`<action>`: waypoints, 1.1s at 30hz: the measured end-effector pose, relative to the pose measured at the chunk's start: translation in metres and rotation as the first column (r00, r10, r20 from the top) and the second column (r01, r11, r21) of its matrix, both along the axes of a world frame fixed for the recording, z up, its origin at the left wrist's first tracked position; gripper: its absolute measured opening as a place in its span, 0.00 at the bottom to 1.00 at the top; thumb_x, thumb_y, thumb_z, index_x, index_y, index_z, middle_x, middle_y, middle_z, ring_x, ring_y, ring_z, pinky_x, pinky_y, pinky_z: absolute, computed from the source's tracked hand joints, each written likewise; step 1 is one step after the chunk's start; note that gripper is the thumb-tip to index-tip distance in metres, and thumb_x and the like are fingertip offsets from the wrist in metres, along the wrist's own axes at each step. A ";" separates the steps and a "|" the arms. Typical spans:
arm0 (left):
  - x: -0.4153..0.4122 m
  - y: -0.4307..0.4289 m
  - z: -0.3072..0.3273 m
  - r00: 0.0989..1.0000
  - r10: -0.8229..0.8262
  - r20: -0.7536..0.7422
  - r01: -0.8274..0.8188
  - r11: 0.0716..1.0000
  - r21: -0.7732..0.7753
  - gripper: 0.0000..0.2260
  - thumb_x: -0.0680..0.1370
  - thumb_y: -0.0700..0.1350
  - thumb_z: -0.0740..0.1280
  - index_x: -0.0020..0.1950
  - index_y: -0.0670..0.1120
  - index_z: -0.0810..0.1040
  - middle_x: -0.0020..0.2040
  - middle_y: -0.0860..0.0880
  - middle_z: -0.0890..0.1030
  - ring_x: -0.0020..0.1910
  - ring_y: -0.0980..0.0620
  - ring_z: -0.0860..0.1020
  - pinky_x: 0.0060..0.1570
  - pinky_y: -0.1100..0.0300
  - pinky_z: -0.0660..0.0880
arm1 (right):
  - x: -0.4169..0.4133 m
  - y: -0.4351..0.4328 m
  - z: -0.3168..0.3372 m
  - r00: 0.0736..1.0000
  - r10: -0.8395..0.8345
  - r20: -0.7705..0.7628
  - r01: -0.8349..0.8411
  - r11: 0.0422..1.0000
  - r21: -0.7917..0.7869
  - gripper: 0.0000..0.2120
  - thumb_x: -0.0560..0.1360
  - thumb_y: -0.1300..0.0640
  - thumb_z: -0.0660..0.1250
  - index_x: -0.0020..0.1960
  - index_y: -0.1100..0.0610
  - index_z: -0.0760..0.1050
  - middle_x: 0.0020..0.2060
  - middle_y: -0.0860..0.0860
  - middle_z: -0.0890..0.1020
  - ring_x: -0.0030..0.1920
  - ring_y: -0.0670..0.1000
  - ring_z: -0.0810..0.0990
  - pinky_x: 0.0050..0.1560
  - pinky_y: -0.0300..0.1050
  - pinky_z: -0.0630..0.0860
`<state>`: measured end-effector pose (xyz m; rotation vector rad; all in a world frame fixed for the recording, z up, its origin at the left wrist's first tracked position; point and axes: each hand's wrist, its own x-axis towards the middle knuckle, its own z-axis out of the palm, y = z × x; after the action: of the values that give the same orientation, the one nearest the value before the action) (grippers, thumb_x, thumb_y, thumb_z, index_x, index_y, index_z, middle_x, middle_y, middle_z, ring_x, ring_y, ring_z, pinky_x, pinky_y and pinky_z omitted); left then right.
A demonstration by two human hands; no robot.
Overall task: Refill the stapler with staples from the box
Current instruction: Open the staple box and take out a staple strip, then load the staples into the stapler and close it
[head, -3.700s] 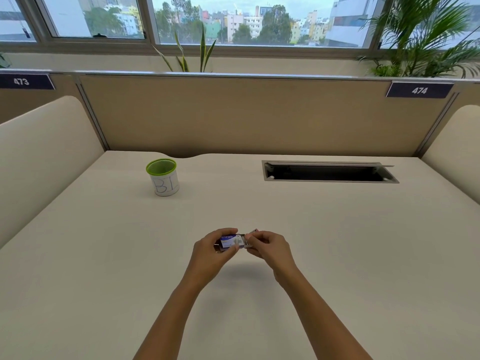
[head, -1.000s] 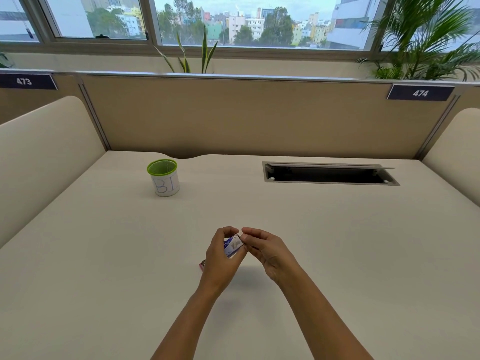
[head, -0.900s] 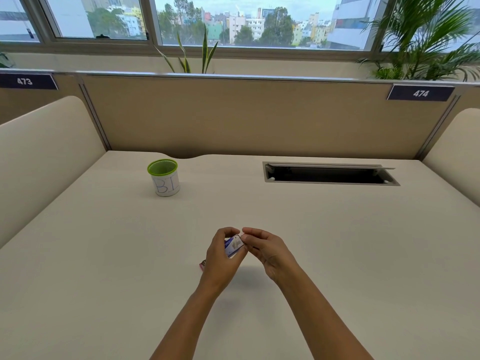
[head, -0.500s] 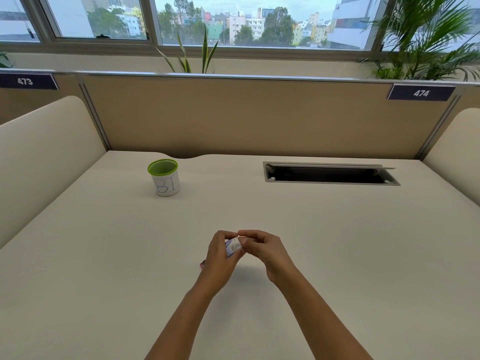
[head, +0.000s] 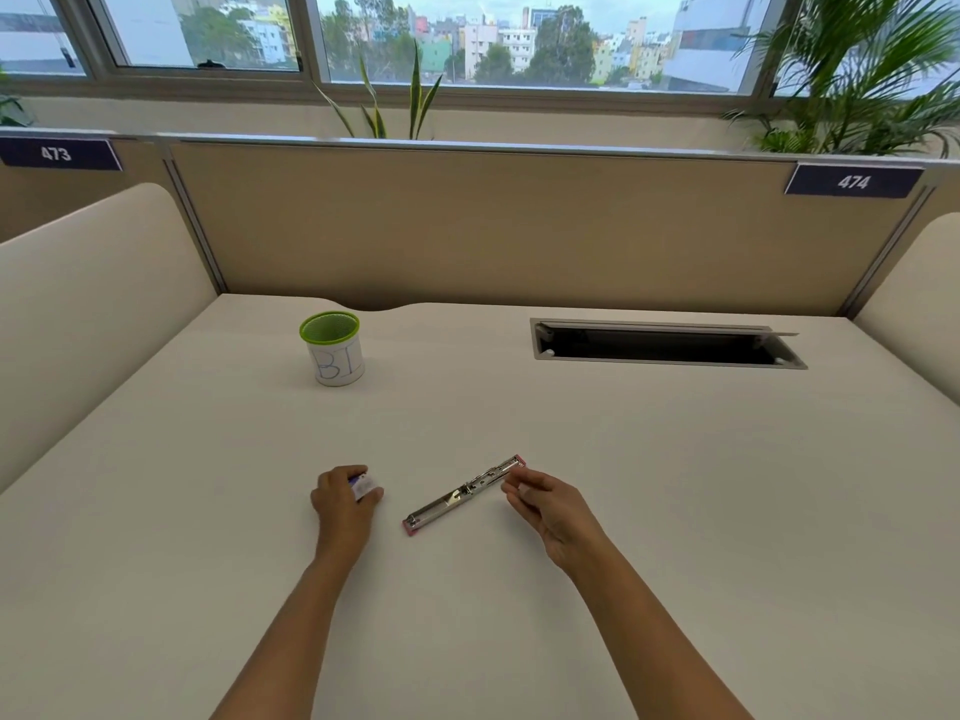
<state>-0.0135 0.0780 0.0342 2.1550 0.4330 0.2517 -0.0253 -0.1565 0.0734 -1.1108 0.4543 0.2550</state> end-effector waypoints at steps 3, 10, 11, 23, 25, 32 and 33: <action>0.000 0.011 -0.005 1.000 0.023 0.019 -0.023 1.000 0.011 0.16 0.72 0.34 0.70 0.60 0.37 0.75 0.61 0.35 0.73 0.63 0.37 0.68 0.61 0.53 0.64 | -0.001 -0.002 -0.003 0.999 -0.032 0.011 0.032 0.999 0.028 0.12 0.76 0.74 0.57 0.57 0.71 0.74 0.46 0.59 0.80 0.49 0.55 0.80 0.47 0.38 0.80; -0.003 0.007 -0.006 0.997 0.074 0.019 -0.076 0.984 0.163 0.17 0.72 0.38 0.70 0.60 0.41 0.77 0.60 0.37 0.76 0.60 0.36 0.72 0.61 0.45 0.67 | 0.000 -0.007 -0.005 0.997 -0.074 -0.003 0.074 0.996 0.040 0.11 0.74 0.75 0.60 0.53 0.70 0.76 0.43 0.57 0.81 0.43 0.51 0.80 0.52 0.40 0.78; -0.003 0.004 -0.006 0.997 0.078 0.021 -0.081 0.979 0.185 0.17 0.72 0.38 0.70 0.60 0.42 0.77 0.59 0.38 0.76 0.60 0.36 0.72 0.61 0.45 0.67 | 0.001 -0.008 -0.005 0.997 -0.079 -0.004 0.079 0.996 0.039 0.10 0.74 0.75 0.60 0.53 0.70 0.76 0.43 0.57 0.81 0.43 0.51 0.80 0.56 0.42 0.75; 0.011 -0.080 0.007 0.901 -0.423 0.096 0.345 0.834 0.430 0.20 0.72 0.56 0.68 0.62 0.50 0.73 0.60 0.52 0.76 0.62 0.51 0.71 0.61 0.58 0.60 | 0.017 -0.011 0.002 0.989 -0.147 0.003 0.146 0.986 0.080 0.10 0.77 0.71 0.59 0.55 0.71 0.75 0.46 0.60 0.81 0.43 0.51 0.80 0.54 0.43 0.78; 0.012 -0.088 0.002 0.891 -0.454 0.009 0.402 0.798 0.448 0.22 0.73 0.57 0.66 0.65 0.50 0.71 0.62 0.52 0.74 0.63 0.52 0.70 0.62 0.59 0.59 | 0.019 -0.010 0.002 0.990 -0.139 0.009 0.138 0.988 0.065 0.10 0.77 0.71 0.59 0.56 0.71 0.74 0.47 0.60 0.80 0.43 0.51 0.80 0.54 0.43 0.79; 0.008 -0.090 -0.006 0.912 -0.409 -0.046 0.385 0.809 0.445 0.11 0.79 0.48 0.60 0.60 0.49 0.75 0.57 0.49 0.76 0.56 0.49 0.71 0.54 0.59 0.65 | 0.020 -0.009 -0.001 0.991 -0.135 0.021 0.135 0.991 0.018 0.09 0.77 0.70 0.60 0.55 0.70 0.76 0.42 0.57 0.81 0.41 0.49 0.79 0.45 0.36 0.80; 0.007 -0.090 -0.005 0.911 -0.411 -0.033 0.383 0.814 0.438 0.11 0.79 0.47 0.60 0.60 0.48 0.76 0.57 0.49 0.76 0.56 0.48 0.72 0.54 0.58 0.66 | 0.020 -0.009 -0.001 0.991 -0.128 0.024 0.129 0.992 -0.011 0.09 0.76 0.69 0.61 0.55 0.69 0.76 0.42 0.57 0.81 0.40 0.49 0.78 0.43 0.35 0.80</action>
<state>-0.0063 -0.0117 0.0287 2.6074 -0.1400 0.1890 -0.0055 -0.1657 0.0720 -1.0914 0.5049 0.1260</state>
